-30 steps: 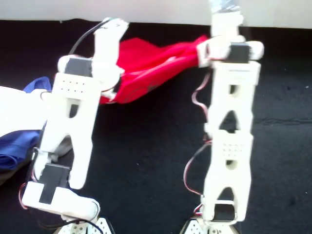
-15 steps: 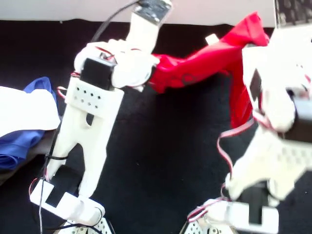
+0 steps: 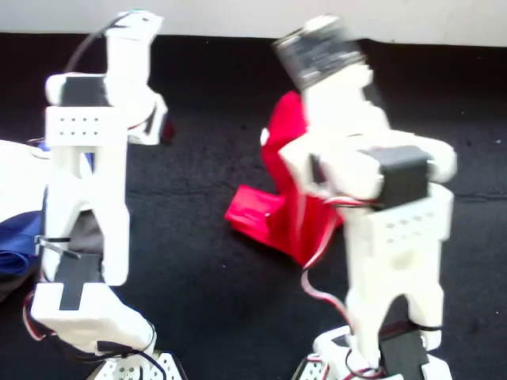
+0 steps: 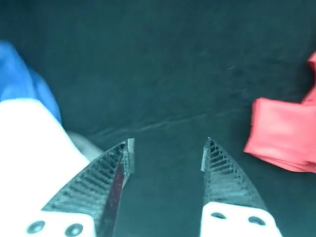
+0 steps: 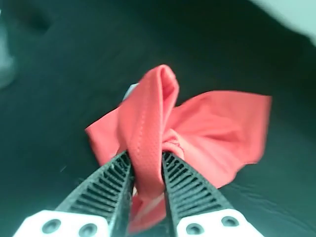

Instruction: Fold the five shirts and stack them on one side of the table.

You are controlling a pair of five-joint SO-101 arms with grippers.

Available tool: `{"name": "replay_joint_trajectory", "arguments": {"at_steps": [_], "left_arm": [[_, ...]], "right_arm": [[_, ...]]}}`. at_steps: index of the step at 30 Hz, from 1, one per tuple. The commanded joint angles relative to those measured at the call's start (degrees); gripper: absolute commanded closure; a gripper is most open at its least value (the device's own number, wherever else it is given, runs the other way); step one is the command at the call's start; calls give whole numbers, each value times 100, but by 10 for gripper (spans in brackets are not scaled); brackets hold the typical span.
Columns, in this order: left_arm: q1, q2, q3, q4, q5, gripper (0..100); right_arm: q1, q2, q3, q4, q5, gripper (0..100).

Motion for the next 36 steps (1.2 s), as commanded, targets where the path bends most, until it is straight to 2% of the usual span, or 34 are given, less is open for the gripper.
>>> {"name": "replay_joint_trajectory", "arguments": {"at_steps": [1, 6, 10, 12, 20, 24, 26, 29, 33, 36], "left_arm": [[-207, -40, -22, 527, 0, 776], [-215, -31, -13, 1169, 0, 776], [-242, 4, 31, 1231, 0, 776], [-242, 4, 127, 1213, 0, 776], [-75, 13, 444, 1204, 0, 776], [242, 22, 690, 1187, 0, 773], [470, 31, 901, 800, 9, 772], [804, 31, 1226, -132, 563, 771], [1086, 31, 1763, -1248, 1204, 706], [1182, 31, 2132, -1934, 1354, 695]], "right_arm": [[-980, -145, 1138, -400, 53, 992], [-1516, -145, 2598, -1323, 44, 966], [-1473, -259, 2721, -1393, -105, 762], [-1332, -488, 2422, -1279, -264, 702], [-796, -1341, 1270, -734, -255, 714], [-215, -1473, 1253, -734, -255, 714], [75, -1481, 1270, -708, -255, 714], [347, -1508, 1270, -708, -246, 714], [435, -1534, 1270, -629, -246, 714], [435, -1534, 1262, -382, -246, 714]]}}
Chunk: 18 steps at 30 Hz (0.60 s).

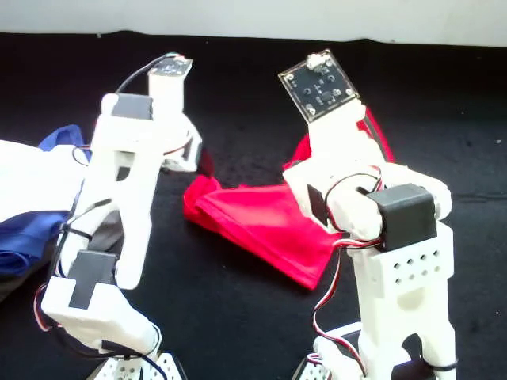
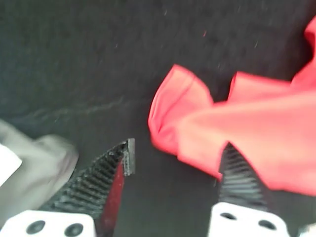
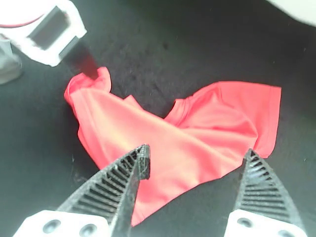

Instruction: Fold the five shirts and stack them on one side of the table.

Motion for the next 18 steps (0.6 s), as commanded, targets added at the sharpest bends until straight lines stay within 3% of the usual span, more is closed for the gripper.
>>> {"name": "replay_joint_trajectory", "arguments": {"at_steps": [1, 9, 18], "left_arm": [[171, -13, 303, -835, 167, 695], [163, 884, 629, -1143, -70, 699], [198, 2229, -901, -440, -70, 783]], "right_arm": [[75, -163, -215, 277, -35, 714], [716, -171, -259, 505, -26, 714], [1042, -171, -251, 532, -26, 714]]}}
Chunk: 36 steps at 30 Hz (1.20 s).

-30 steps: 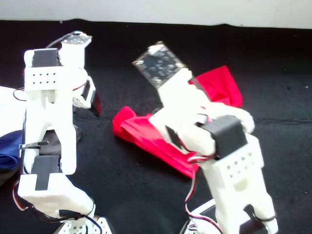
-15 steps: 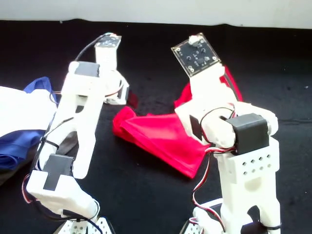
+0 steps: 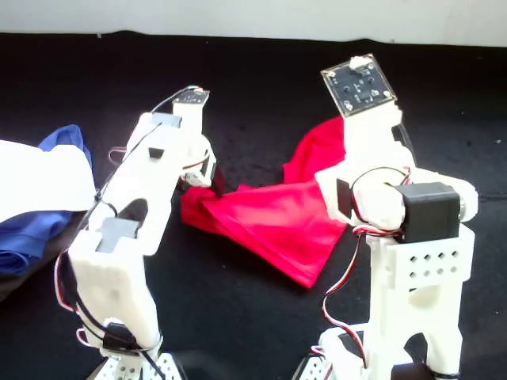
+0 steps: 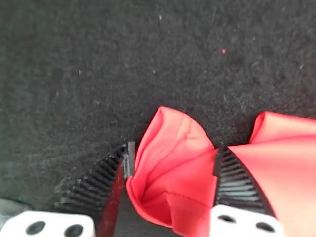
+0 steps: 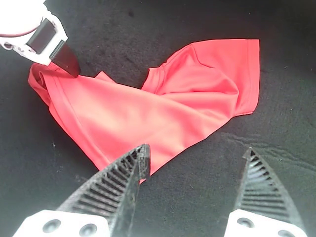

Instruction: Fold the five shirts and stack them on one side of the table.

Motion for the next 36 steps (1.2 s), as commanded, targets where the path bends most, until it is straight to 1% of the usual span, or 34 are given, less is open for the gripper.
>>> {"name": "replay_joint_trajectory", "arguments": {"at_steps": [1, 2, 5, 7, 10, 12, 17, 21, 23, 24, 28, 33, 36], "left_arm": [[75, 233, -716, 457, -53, 808], [75, 330, -848, 571, -53, 841], [66, 585, -1191, 844, -53, 991], [40, 673, -1297, 1020, -53, 980], [-66, 637, -1429, 1336, -53, 992], [-171, 497, -1613, 1626, -53, 992], [-629, -110, -2431, 2549, -132, 992], [-998, -585, -3108, 3358, -598, 992], [-1226, -840, -3231, 3516, -686, 992], [-1358, -980, -3231, 3516, -730, 992], [-1780, -1420, -3029, 3516, -879, 992], [-1763, -1631, -2229, 3499, -879, 992], [-1684, -1631, -1921, 3437, -862, 992]], "right_arm": [[84, -154, -251, 48, -26, 714], [84, -154, -251, 48, -26, 714], [84, -145, -215, 13, -26, 714], [84, -119, -215, 4, -26, 714], [127, -84, -207, -13, -35, 714], [259, -75, -127, -215, -62, 714], [708, -66, 725, -1385, -70, 714], [725, 303, 1710, -2360, -70, 714], [716, 708, 1815, -2774, -70, 714], [716, 954, 1745, -2976, -132, 714], [620, 2185, 945, -3442, -888, 732], [-31, 4198, -418, -3354, -923, 734], [-145, 5341, -1429, -3090, -923, 733]]}}
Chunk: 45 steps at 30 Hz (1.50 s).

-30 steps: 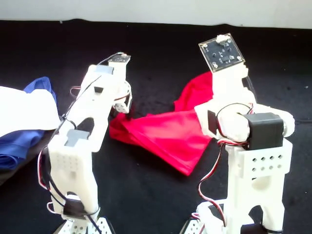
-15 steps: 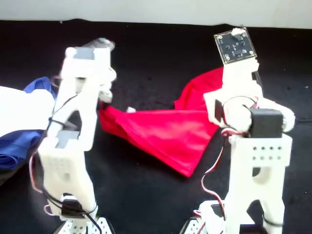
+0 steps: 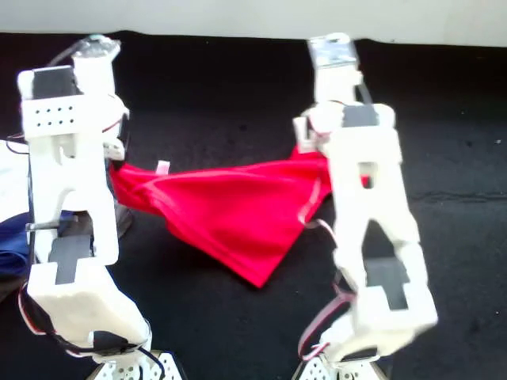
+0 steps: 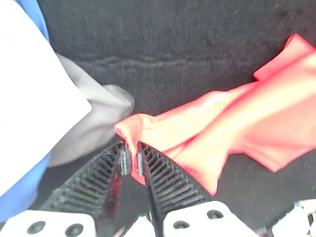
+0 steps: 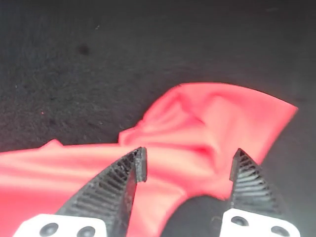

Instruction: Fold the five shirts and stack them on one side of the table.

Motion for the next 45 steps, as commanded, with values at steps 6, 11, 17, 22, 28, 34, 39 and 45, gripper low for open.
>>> {"name": "replay_joint_trajectory", "arguments": {"at_steps": [6, 11, 17, 22, 28, 34, 39, 45], "left_arm": [[57, -312, 312, -132, 0, 992], [75, -303, 505, -185, 0, 992], [75, -303, 725, -255, 0, 992], [48, -356, 673, -255, 0, 992], [31, -356, 681, -220, 0, 992], [31, -374, 637, -255, 0, 992], [22, -374, 207, -193, 0, 992], [-57, -382, -462, -9, 0, 992]], "right_arm": [[-40, 2993, -3116, 1191, -62, 724], [92, 4092, -4840, 2264, -44, 662], [207, 4936, -6264, 2870, 62, 668], [259, 5552, -6466, 2932, 695, 976], [576, 5305, -6563, 2958, 695, 993], [875, 4462, -7424, 3442, 703, 992], [1068, 3512, -7503, 3433, 712, 992], [1121, 2281, -7495, 3433, 703, 992]]}}
